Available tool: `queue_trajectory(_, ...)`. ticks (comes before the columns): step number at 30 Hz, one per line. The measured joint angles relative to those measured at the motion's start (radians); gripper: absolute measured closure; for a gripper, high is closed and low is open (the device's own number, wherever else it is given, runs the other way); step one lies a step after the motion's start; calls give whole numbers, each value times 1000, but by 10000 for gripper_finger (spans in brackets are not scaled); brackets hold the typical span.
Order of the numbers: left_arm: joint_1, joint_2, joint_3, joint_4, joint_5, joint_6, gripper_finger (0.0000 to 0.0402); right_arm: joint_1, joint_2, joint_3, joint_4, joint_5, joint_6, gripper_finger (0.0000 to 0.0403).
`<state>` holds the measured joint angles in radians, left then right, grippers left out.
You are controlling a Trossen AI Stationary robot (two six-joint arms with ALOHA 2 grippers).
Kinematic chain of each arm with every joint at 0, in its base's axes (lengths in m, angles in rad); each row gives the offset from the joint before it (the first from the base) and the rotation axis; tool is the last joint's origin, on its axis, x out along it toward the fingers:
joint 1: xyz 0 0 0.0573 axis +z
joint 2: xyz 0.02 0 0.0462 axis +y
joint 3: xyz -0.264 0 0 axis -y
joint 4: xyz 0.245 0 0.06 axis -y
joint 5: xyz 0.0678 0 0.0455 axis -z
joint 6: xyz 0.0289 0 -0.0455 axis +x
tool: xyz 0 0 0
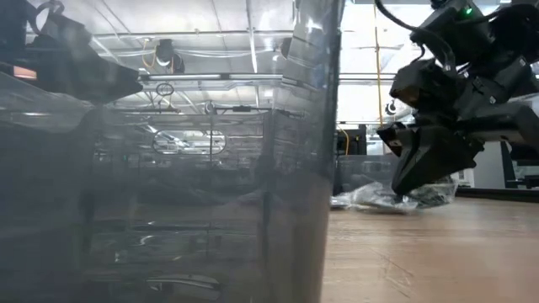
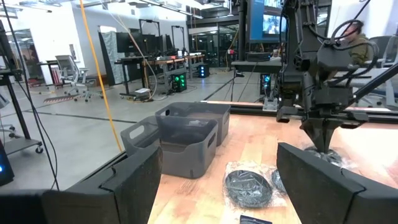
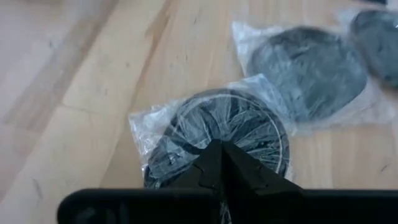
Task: Pick & Place Travel size toiletries
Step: Put the bottom black hairbrush into the top left black bin
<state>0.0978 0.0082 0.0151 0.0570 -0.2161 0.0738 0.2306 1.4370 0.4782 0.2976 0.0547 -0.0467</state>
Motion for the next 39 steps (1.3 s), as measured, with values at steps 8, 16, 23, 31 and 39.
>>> queue_trajectory(8, 0, 0, 0, 0, 0, 0, 92, 0, -93, 0, 12, -3, -19, 403)
queue_trajectory(16, 0, 0, 0, 0, 0, 0, 91, 0, -182, 0, 17, 0, -22, 403)
queue_trajectory(23, 0, 0, 0, 0, 0, 0, 91, 0, -205, 0, 9, -1, -22, 403)
queue_trajectory(31, 0, 0, 0, 0, 0, 0, 92, 0, -205, 0, 11, -3, -22, 403)
queue_trajectory(39, 0, 0, 0, 0, 0, 0, 91, 0, -205, 0, 35, 37, -18, 403)
